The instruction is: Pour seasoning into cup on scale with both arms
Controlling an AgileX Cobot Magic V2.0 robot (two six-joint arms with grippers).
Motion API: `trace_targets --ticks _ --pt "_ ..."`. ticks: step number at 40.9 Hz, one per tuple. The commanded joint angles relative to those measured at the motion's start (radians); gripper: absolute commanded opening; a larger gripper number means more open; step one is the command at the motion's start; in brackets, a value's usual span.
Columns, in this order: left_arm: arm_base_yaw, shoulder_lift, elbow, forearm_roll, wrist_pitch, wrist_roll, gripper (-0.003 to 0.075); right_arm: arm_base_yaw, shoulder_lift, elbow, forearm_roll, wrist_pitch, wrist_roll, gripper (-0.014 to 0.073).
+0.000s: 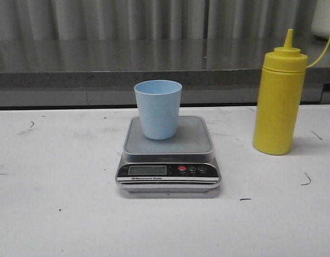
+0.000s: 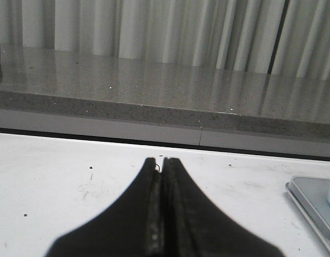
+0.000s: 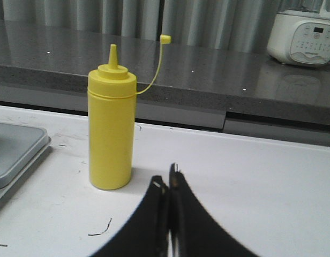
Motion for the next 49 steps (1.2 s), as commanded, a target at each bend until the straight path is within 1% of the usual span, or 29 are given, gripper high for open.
trace_targets --ticks 1,7,13,49 --pt "0.0 -0.017 0.023 -0.009 -0.08 -0.002 -0.002 0.01 -0.018 -0.007 0.005 -0.088 -0.014 -0.0068" --pt "0.0 -0.017 0.023 -0.009 -0.08 -0.002 -0.002 0.008 -0.018 -0.007 0.013 -0.088 -0.013 -0.0068" --pt "0.0 -0.017 0.023 -0.009 -0.08 -0.002 -0.002 0.008 -0.018 -0.007 0.095 -0.08 -0.012 -0.0068" --pt "0.0 -0.017 0.023 -0.009 -0.08 -0.002 -0.002 0.008 -0.017 -0.007 0.095 -0.074 -0.012 -0.0068"
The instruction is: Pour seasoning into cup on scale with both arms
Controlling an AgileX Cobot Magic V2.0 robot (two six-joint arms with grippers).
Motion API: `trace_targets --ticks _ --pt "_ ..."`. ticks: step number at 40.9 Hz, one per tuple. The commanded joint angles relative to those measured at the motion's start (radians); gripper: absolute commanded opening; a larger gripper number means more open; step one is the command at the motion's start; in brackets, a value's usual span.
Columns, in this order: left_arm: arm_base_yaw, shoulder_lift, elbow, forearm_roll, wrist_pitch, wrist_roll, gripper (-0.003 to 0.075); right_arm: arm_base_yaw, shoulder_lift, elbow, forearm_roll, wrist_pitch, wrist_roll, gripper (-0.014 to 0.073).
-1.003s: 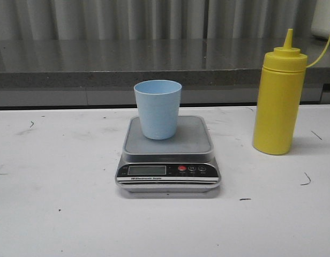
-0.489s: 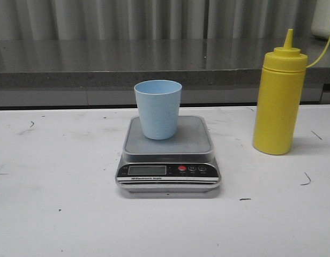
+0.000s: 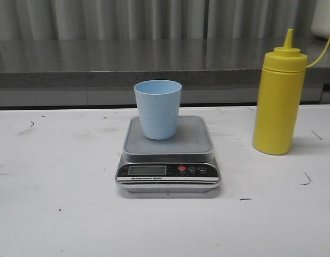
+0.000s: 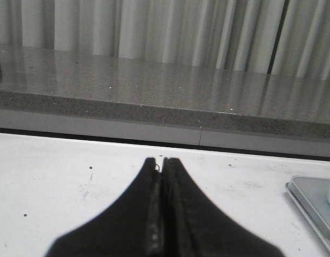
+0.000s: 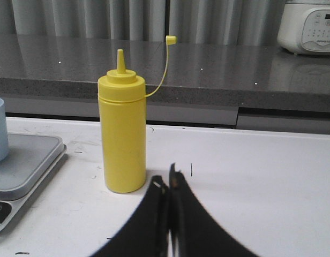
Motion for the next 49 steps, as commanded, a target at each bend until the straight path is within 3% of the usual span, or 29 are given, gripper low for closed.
trace_targets --ticks 1,15,25,49 --pt "0.0 -0.017 0.023 -0.009 -0.08 -0.002 -0.002 -0.001 -0.017 -0.007 0.007 -0.073 -0.012 -0.0068" --pt "0.0 -0.017 0.023 -0.009 -0.08 -0.002 -0.002 -0.001 -0.017 -0.007 -0.013 -0.082 -0.003 -0.0068" --pt "0.0 -0.017 0.023 -0.009 -0.08 -0.002 -0.002 -0.001 -0.017 -0.006 -0.172 -0.141 0.199 -0.0068" --pt "0.0 -0.017 0.023 -0.009 -0.08 -0.002 -0.002 -0.001 -0.017 -0.007 -0.173 -0.104 0.201 -0.0068"
